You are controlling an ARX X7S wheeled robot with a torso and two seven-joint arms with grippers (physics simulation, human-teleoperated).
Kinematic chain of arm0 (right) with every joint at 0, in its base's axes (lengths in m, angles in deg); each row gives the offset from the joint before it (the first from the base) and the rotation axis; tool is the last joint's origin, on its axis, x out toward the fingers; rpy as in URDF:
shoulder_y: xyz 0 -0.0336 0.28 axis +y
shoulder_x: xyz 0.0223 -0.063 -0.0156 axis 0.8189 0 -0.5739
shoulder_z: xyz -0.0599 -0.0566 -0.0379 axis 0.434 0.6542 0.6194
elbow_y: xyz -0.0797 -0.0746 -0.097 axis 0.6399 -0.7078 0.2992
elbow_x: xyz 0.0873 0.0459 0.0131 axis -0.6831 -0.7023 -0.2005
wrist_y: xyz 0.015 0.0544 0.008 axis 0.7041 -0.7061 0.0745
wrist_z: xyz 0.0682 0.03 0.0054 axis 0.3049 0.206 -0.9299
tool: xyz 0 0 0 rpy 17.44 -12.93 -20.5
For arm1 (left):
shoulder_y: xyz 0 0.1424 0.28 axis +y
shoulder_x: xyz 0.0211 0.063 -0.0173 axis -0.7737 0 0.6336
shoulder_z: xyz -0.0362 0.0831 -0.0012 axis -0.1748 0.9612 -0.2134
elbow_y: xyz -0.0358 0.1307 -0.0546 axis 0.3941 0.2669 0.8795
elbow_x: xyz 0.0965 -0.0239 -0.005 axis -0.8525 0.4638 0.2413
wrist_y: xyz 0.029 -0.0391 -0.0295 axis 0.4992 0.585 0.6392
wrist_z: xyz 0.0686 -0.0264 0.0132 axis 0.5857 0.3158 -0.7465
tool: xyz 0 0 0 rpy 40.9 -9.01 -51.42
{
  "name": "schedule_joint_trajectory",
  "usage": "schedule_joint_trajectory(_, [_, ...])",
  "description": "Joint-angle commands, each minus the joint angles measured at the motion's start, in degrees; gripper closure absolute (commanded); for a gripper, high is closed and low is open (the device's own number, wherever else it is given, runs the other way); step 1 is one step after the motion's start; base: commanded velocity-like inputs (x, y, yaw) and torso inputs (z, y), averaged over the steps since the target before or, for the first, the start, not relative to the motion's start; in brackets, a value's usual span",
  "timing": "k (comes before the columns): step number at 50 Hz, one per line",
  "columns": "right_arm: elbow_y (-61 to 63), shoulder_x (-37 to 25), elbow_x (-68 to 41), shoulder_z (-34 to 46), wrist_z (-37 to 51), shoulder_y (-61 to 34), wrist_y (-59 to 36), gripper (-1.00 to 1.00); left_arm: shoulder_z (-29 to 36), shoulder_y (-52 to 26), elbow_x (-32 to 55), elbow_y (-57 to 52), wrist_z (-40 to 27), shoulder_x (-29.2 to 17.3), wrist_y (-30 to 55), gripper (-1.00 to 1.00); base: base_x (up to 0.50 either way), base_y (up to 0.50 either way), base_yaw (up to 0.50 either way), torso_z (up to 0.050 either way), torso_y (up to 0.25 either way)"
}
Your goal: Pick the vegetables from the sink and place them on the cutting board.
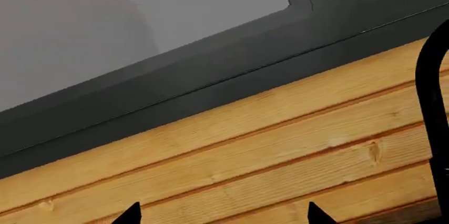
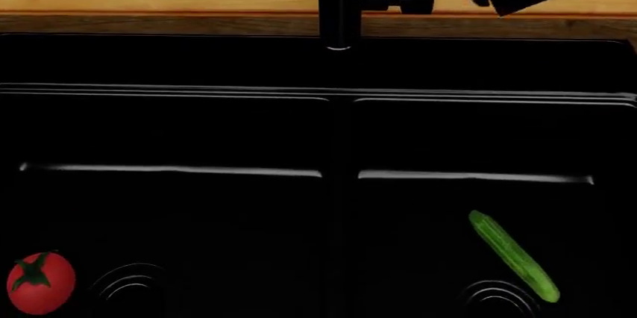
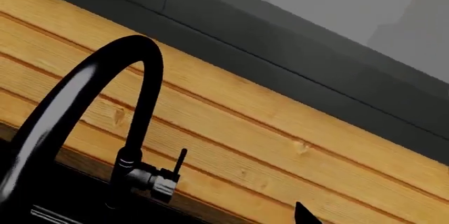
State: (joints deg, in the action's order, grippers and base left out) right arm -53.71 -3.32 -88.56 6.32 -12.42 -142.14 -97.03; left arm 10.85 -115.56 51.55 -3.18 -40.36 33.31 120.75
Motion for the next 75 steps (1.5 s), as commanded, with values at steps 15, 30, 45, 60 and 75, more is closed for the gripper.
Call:
schedule_joint_trajectory(15, [-3.88, -10.33, -11.63, 26.06, -12.91, -4.73, 0.48, -1.00, 11.99, 2.07, 30.53, 8.29, 0.44, -23.06, -0.06, -1.00, 0.00, 0.00, 0.00, 0.000, 0.000])
schedule_joint_trajectory(30, [-6.64, -5.34, 13.27, 31.93, -31.10, -1.24, 2.96, -1.00, 22.73, 0.57, 11.75, 10.74, 17.72, -20.29, -0.17, -1.00, 0.00, 0.00, 0.00, 0.000, 0.000])
schedule_joint_trajectory(45, [-6.00, -5.44, 12.87, 32.47, -30.72, -0.60, 5.03, -1.00, 33.75, -0.82, 10.82, 14.57, 24.43, -21.10, -0.24, -1.00, 0.00, 0.00, 0.00, 0.000, 0.000])
schedule_joint_trajectory(60, [-4.59, -6.73, 10.90, 32.73, -29.44, 0.92, 6.20, -1.00, 46.82, -13.10, 1.76, 19.32, 37.59, -14.71, -1.81, -1.00, 0.00, 0.00, 0.00, 0.000, 0.000])
schedule_joint_trajectory(75, [-3.44, -7.39, 8.60, 33.05, -27.23, 3.20, 7.87, -1.00, 59.92, -23.21, -10.38, 24.57, 54.02, -8.88, -4.09, -1.00, 0.00, 0.00, 0.00, 0.000, 0.000])
